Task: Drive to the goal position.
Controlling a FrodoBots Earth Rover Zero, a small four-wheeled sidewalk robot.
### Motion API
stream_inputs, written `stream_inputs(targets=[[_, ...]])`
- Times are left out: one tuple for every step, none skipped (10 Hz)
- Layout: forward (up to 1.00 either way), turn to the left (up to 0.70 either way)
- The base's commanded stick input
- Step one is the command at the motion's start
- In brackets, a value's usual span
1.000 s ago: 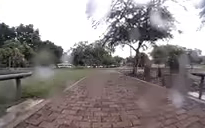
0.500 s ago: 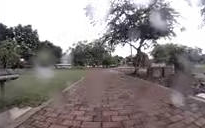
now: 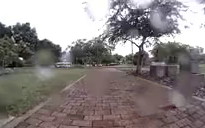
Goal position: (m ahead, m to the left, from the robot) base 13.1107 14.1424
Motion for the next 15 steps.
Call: stream_inputs(targets=[[0.7, 0.0], [0.7, 0.0], [0.7, 0.0], [0.7, 0.0], [0.7, 0.0], [0.7, 0.0], [0.7, 0.0], [0.7, 0.0], [0.7, 0.0], [0.7, 0.0], [0.7, 0.0], [0.7, 0.0], [0.7, 0.0], [0.7, 0.0], [0.7, 0.0]])
